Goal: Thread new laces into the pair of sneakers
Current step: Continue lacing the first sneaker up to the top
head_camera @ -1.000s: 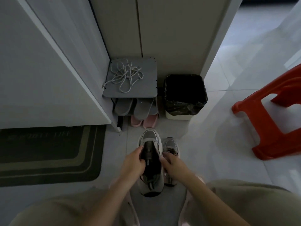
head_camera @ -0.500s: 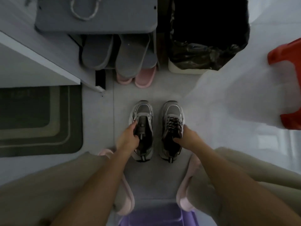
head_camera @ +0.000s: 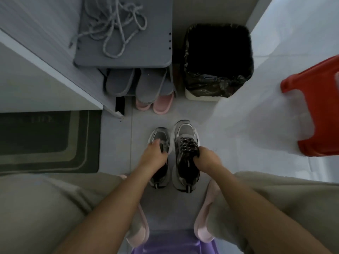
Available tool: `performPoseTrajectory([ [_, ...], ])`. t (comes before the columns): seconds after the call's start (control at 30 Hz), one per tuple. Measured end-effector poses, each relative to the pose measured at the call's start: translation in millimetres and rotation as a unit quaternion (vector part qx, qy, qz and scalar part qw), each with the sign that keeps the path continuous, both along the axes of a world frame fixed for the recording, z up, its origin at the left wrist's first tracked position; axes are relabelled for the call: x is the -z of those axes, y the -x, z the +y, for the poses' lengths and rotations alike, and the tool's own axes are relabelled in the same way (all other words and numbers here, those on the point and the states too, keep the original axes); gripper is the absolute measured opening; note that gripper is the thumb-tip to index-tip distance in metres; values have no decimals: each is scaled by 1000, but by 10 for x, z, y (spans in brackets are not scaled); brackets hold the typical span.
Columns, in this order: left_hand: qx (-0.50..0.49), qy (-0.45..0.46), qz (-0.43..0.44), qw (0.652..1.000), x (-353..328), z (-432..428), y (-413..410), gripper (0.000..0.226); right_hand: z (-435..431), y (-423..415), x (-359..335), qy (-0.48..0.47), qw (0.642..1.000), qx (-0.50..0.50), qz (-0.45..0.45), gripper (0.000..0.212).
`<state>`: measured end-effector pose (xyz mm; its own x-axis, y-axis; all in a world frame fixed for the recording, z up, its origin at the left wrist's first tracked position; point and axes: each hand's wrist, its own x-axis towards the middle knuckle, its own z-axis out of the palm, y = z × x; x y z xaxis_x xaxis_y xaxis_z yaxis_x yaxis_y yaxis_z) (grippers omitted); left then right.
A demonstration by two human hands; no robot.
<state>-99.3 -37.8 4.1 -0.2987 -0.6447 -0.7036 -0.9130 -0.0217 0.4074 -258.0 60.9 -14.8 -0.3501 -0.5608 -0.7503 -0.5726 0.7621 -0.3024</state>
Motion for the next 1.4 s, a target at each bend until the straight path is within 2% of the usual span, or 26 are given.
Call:
performPoseTrajectory([
  [0.13,50,-3,76,996,-597,203,159,53,17,-76,-597,74,997,-2,13,28],
  [0.23,71,8,107,992,-893,333,80,75,111,-153,-999,133,991,9,25,23],
  [0.3,99,48,106,988,-1069,432,-33,84,207,-244,-1269,165,986,3,33,17],
  [0.37,100,105,122,982,-1291,551,-162,80,316,-342,-1535,199,979,-4,37,14],
  [0.5,78,185,206,958,-1805,750,-445,70,538,-499,-2062,271,962,-8,33,14],
  [0.57,70,196,247,946,-2050,862,-602,69,678,-572,-2277,302,953,-18,31,15],
  [0.67,67,183,290,937,-2292,1039,-818,63,910,-685,-2523,341,940,-23,19,29],
  [0.93,42,164,286,943,-2440,1392,-1117,70,1270,-909,-2615,365,930,-40,30,48],
  [1.1,33,188,290,938,-2382,1585,-1136,72,1458,-959,-2581,391,918,-42,55,29],
  [1.2,31,187,308,932,-2351,1602,-1120,66,1486,-992,-2558,396,915,-36,68,37],
  [1.33,27,212,307,927,-2371,1599,-1134,59,1474,-1019,-2607,399,914,-32,68,14],
  [1.4,30,213,309,926,-2372,1608,-1164,59,1474,-1043,-2635,396,915,-42,72,9],
])
